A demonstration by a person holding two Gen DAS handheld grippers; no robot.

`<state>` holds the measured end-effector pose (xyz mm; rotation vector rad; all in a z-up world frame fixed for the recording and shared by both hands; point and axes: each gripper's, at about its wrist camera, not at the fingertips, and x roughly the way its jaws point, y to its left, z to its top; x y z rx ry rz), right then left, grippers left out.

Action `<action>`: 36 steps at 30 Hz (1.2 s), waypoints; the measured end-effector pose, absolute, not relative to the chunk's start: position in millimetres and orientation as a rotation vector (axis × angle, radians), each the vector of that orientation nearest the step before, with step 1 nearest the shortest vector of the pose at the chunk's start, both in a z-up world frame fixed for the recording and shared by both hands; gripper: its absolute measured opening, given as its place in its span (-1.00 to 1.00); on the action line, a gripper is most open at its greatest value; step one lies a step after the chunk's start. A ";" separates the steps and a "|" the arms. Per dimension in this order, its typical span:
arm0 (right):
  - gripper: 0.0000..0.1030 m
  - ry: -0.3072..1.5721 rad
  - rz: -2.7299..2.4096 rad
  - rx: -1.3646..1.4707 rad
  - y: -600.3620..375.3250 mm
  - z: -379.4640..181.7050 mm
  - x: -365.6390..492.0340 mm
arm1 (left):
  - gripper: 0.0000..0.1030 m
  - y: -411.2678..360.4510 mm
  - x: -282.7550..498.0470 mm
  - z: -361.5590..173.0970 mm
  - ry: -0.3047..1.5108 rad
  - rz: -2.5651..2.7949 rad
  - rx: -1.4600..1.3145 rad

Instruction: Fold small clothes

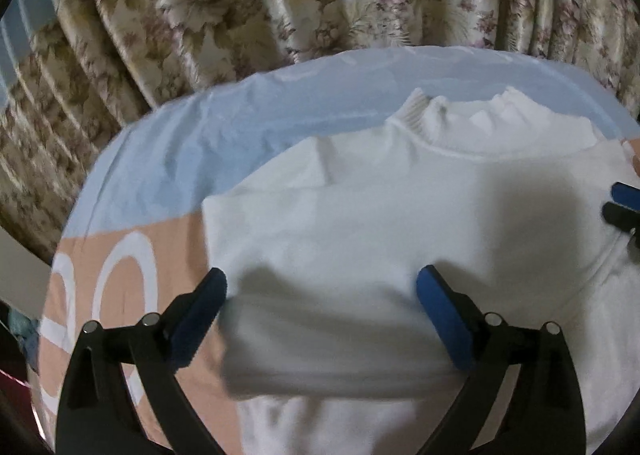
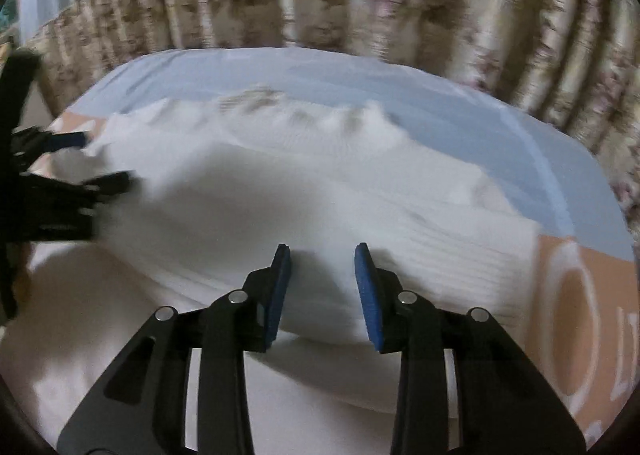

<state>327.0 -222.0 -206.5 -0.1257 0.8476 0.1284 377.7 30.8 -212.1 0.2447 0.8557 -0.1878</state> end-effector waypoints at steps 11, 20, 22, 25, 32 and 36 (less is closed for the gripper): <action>-0.18 0.820 0.104 -0.003 -274.3 -193.8 309.4 | 0.89 74.8 350.2 -197.8 0.893 -0.175 0.111; 0.45 0.830 0.145 0.025 -265.7 -180.3 262.8 | 0.89 77.1 276.0 -193.3 0.916 -0.213 0.069; 0.73 0.842 0.145 0.007 -258.8 -182.3 254.8 | 0.89 74.6 268.0 -194.0 0.922 -0.212 0.057; 0.94 0.847 0.148 -0.010 -246.0 -180.9 241.2 | 0.89 74.5 256.6 -194.8 0.936 -0.226 0.009; 0.94 0.865 0.128 0.008 -231.7 -175.6 212.2 | 0.90 69.1 224.7 -186.2 0.934 -0.234 -0.024; 0.94 0.848 0.120 0.047 -232.9 -170.4 191.3 | 0.90 65.2 204.1 -180.4 0.918 -0.212 0.000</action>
